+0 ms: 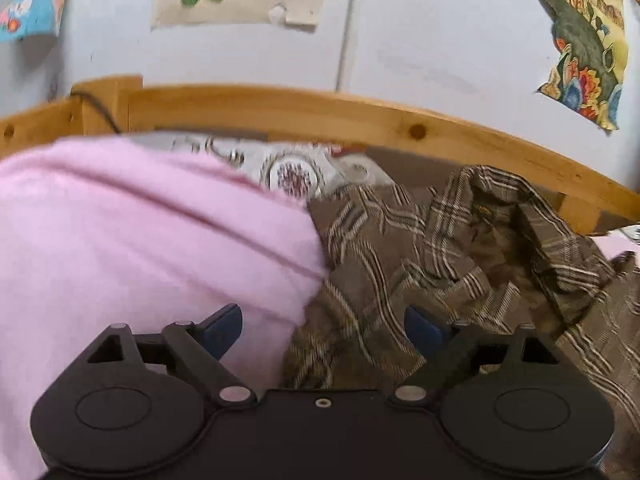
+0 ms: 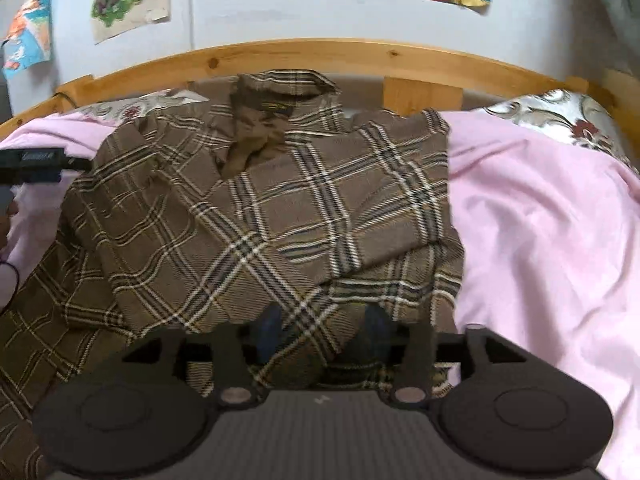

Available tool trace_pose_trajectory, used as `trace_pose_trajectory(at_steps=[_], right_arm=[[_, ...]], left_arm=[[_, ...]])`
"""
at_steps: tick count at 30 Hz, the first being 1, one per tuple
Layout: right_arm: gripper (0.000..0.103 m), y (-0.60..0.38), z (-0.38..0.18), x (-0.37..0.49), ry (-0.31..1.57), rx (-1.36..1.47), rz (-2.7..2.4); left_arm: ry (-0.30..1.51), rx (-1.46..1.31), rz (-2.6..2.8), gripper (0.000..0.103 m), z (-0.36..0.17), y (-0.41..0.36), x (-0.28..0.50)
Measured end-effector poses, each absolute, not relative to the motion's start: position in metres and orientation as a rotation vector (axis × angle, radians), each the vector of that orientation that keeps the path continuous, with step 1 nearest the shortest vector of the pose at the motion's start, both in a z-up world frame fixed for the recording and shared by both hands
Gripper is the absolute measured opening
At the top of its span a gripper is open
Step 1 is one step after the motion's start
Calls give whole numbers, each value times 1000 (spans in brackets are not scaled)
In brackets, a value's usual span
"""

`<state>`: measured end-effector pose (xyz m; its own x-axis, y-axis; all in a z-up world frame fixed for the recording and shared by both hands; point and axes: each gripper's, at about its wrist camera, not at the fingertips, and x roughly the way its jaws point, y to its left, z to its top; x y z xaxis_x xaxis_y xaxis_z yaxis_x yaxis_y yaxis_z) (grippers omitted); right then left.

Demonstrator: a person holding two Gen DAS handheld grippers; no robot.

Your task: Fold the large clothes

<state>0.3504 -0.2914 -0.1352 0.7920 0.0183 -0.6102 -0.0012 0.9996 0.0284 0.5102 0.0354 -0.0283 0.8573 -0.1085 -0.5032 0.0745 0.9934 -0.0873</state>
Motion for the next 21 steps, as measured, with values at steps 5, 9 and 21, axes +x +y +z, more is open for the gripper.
trace_pose_trajectory(at_steps=[5,9,21], right_arm=[[70,-281,-139,362,675,-4,19],[83,-282,-136,366,661,-14,10],[99,-305,-95,406,545,-24,53]], left_arm=[[565,48,11,87,-37,26,552],[596,98,53,83,-44,24,567],[468,23,-69,97,-13,20,562]])
